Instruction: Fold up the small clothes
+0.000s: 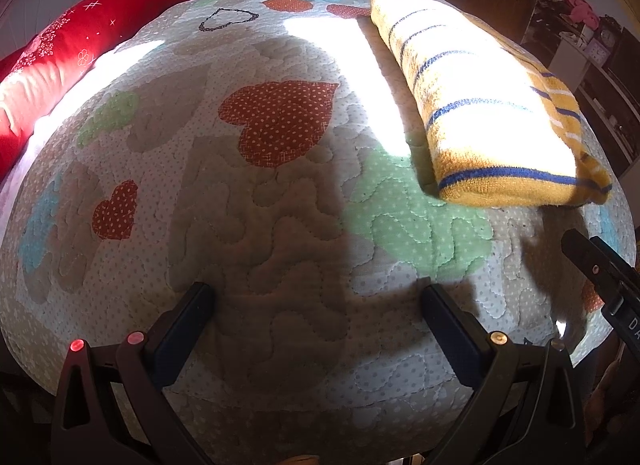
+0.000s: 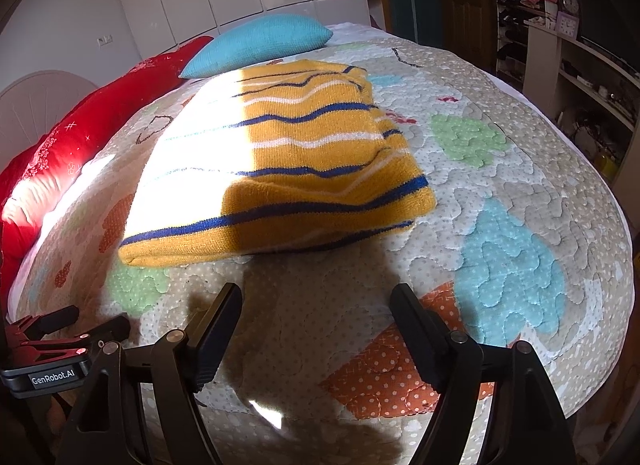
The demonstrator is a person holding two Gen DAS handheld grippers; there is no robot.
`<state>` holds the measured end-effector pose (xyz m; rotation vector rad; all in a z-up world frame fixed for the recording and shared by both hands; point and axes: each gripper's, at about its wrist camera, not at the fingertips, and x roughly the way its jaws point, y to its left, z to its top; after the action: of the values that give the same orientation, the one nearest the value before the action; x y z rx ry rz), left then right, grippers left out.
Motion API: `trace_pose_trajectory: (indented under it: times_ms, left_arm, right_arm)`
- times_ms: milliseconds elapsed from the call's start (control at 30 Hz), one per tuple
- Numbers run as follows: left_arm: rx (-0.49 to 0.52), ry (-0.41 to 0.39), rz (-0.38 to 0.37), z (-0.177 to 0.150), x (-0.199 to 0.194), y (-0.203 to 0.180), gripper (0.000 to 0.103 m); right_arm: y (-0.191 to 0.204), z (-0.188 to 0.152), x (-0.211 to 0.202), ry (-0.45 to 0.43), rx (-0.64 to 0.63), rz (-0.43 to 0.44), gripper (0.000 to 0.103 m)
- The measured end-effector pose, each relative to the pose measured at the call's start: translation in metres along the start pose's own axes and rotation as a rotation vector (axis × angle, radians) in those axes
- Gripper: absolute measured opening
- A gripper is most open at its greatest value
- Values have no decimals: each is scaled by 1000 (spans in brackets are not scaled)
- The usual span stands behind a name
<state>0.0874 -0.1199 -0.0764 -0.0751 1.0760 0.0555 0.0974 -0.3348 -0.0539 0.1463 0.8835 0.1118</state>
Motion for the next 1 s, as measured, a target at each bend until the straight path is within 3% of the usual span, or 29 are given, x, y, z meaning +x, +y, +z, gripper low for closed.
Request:
trace_pose_trajectory:
  times_ms: [300, 633, 1000]
  left_arm:
    - [-20, -41, -13, -1, -11, 2, 103]
    - [-21, -166, 9, 1, -53, -3, 103]
    - [15, -149, 20, 0, -57, -17, 103]
  right_arm:
    - [0, 5, -13, -35, 5, 7, 82]
    - [1, 8, -32, -90, -4, 6, 82]
    - [-3, 25, -51, -163, -26, 3, 82]
